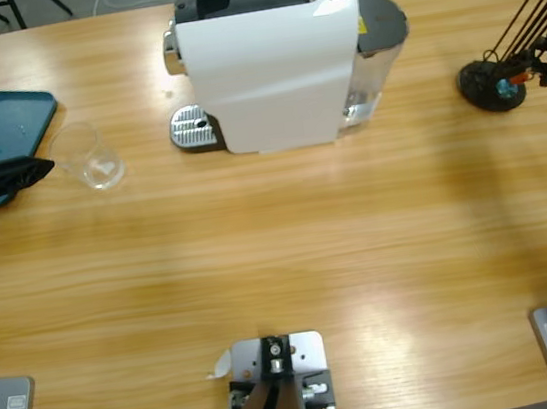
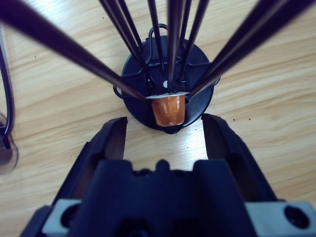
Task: Pour coffee
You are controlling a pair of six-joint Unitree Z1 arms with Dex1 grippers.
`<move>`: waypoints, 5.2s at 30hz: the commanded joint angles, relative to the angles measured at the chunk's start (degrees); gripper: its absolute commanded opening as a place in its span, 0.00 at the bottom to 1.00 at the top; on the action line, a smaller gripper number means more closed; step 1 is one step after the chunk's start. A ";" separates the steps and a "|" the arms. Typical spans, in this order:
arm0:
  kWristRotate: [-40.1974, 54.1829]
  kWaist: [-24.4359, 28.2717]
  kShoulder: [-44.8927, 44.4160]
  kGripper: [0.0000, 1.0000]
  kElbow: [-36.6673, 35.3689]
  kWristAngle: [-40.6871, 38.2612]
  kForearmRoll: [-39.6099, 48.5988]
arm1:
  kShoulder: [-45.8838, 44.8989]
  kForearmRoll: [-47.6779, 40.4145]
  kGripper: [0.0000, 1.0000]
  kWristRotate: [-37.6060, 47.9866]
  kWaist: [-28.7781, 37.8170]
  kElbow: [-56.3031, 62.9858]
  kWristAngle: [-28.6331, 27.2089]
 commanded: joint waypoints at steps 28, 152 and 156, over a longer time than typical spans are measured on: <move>-0.86 -0.69 1.58 1.00 2.20 0.79 -0.81 | 3.32 -2.14 0.09 3.57 -0.79 3.01 -1.32; 1.36 -0.69 1.98 1.00 6.96 0.15 -9.52 | -16.71 41.00 0.00 -41.96 39.48 -39.86 -3.11; 4.54 -0.69 2.30 0.99 9.92 -0.09 -15.45 | -15.21 40.07 0.00 -44.61 42.33 -41.46 7.30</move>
